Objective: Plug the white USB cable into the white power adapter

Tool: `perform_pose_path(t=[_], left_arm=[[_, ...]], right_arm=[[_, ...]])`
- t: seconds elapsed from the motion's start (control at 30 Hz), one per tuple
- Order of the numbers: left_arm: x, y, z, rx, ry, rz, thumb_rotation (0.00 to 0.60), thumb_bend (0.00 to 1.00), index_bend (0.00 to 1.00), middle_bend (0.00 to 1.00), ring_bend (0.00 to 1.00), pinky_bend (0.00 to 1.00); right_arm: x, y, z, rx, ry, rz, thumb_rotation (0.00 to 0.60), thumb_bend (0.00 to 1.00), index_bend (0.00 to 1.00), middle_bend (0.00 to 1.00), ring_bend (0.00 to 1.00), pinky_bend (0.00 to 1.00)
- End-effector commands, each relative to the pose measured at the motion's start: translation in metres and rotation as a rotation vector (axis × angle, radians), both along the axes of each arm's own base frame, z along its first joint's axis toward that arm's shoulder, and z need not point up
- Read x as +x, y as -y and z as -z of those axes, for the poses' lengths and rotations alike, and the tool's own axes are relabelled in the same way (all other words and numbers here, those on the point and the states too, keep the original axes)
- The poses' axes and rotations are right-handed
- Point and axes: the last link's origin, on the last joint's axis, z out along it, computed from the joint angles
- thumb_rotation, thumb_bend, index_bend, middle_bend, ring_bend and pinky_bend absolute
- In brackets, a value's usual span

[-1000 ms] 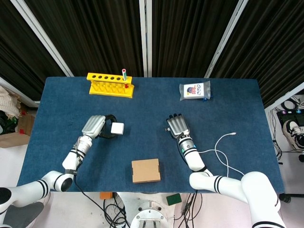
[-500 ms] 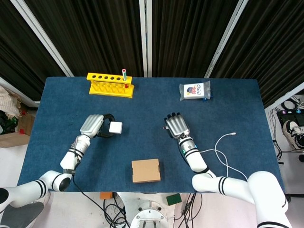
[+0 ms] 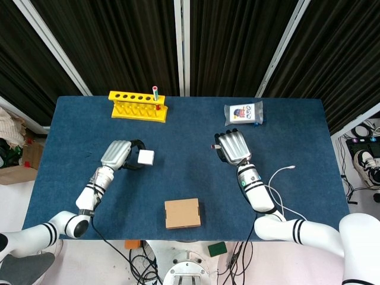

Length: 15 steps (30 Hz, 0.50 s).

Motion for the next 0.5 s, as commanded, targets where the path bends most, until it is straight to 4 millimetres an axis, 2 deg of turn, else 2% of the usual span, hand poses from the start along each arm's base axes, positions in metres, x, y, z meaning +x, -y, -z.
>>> perform_pose_path(t=[0.03, 0.27, 0.5], left_arm=[[0.004, -0.002, -0.003, 0.006, -0.014, 0.012, 0.600, 0.33, 0.68, 0.56, 0.71, 0.91], [0.015, -0.014, -0.011, 0.014, -0.071, 0.035, 0.600, 0.33, 0.68, 0.56, 0.71, 0.91], [0.037, -0.028, -0.021, 0.003, -0.083, 0.039, 0.600, 0.34, 0.68, 0.56, 0.71, 0.91]], right_arm=[[0.000, -0.002, -0.001, -0.001, -0.024, -0.017, 0.600, 0.82, 0.60, 0.60, 0.46, 0.46], [0.008, -0.010, -0.006, -0.018, -0.131, -0.083, 0.600, 0.83, 0.60, 0.60, 0.46, 0.46], [0.032, -0.020, -0.002, -0.036, -0.188, -0.144, 0.600, 0.83, 0.61, 0.61, 0.47, 0.47]])
